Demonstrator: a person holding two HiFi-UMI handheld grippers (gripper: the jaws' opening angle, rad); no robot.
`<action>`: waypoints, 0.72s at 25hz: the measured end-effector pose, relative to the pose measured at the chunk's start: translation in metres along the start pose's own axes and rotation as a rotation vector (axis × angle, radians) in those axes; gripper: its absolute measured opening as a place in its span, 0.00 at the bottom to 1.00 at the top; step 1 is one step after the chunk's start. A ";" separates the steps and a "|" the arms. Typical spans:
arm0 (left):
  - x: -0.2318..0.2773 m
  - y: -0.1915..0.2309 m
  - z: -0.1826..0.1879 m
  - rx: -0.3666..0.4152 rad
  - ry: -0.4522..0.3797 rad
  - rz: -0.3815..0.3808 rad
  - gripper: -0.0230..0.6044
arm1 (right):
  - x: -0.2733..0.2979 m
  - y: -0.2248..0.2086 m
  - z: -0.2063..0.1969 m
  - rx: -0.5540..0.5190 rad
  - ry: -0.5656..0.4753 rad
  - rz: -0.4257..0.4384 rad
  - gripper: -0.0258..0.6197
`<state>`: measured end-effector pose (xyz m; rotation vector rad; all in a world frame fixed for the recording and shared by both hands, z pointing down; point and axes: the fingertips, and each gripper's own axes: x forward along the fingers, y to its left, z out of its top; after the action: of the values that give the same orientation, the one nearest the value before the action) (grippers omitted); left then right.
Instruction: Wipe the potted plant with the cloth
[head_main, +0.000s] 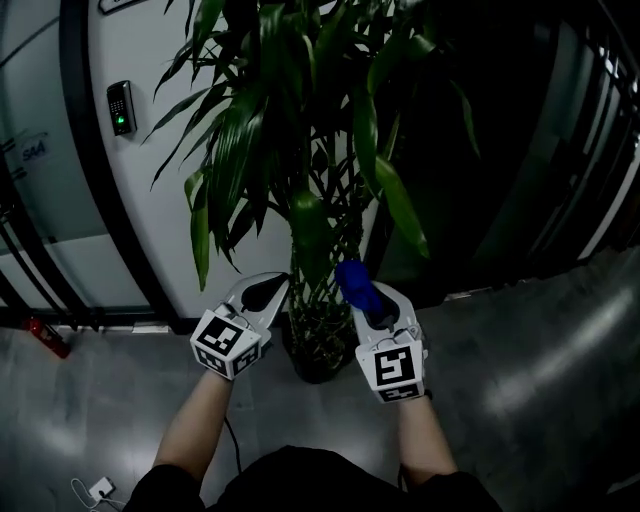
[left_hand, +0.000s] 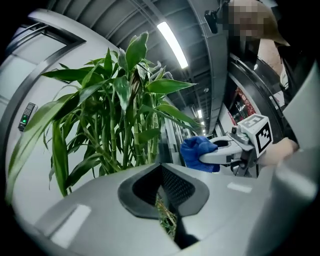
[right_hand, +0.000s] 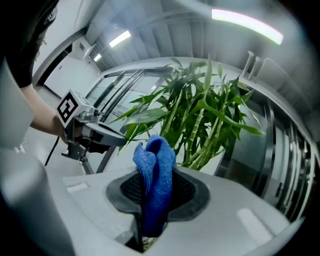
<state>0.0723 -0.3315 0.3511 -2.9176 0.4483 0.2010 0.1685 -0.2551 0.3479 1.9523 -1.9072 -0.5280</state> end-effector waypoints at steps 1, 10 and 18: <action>0.007 0.001 0.004 0.000 -0.005 0.009 0.05 | 0.003 -0.013 0.009 -0.002 -0.018 -0.017 0.18; 0.044 0.014 0.040 0.068 -0.042 0.021 0.05 | 0.020 -0.043 0.126 -0.165 -0.271 -0.031 0.18; 0.057 0.016 0.063 0.133 -0.077 -0.033 0.05 | 0.059 -0.016 0.156 -0.405 -0.229 0.009 0.18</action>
<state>0.1149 -0.3501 0.2779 -2.7744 0.3854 0.2672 0.1053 -0.3127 0.2036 1.6766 -1.7605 -1.0822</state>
